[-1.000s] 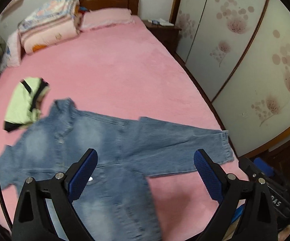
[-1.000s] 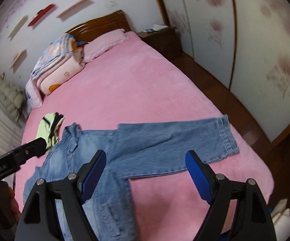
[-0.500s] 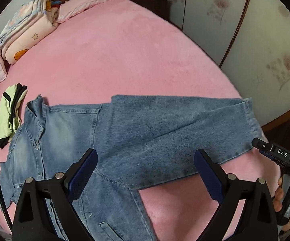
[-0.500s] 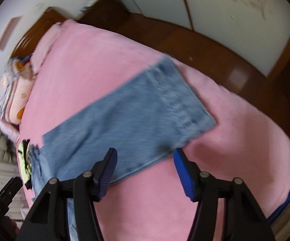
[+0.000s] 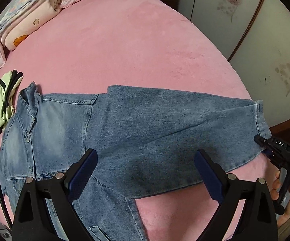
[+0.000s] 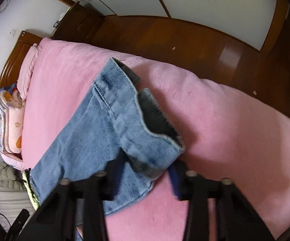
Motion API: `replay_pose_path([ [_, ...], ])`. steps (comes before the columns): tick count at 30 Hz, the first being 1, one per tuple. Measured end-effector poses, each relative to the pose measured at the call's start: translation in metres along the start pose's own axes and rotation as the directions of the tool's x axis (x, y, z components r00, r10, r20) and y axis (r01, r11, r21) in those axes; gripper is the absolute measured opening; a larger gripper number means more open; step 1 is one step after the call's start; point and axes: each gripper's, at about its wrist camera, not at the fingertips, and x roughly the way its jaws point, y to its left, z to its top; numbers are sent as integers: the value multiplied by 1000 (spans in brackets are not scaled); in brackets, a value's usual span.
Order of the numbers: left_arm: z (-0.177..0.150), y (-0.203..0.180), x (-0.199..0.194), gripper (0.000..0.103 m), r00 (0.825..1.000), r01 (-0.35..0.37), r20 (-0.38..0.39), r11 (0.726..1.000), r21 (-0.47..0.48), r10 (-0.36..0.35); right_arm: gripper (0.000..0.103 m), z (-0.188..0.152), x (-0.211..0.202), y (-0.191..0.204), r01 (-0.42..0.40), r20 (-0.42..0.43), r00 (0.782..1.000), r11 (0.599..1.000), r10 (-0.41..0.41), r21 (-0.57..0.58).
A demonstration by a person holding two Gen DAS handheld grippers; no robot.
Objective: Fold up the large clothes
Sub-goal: 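Grasp the denim sleeve cuff with the right tool and lift it, then fold the held sleeve across the jacket front and open the right tool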
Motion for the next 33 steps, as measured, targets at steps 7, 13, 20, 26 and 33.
replay_pose_path([
  [7, 2, 35, -34, 96, 999, -9, 42, 999, -46, 11, 17, -6, -50, 41, -50, 69, 996, 989, 60, -137],
  [13, -18, 115, -87, 96, 993, -45, 100, 990, -132, 59, 17, -37, -106, 127, -94, 121, 982, 926, 147, -366],
  [20, -76, 268, -153, 96, 976, -72, 170, 937, -342, 137, 17, -144, -141, 302, -174, 61, 952, 698, 299, -694],
  [26, -126, 408, -159, 96, 971, -52, 183, 882, -468, 154, 31, -311, -115, 439, -132, 39, 940, 466, 339, -875],
  [33, -180, 499, -94, 96, 989, -112, 41, 904, -412, 141, 54, -454, -31, 486, 1, 58, 985, 329, 163, -944],
])
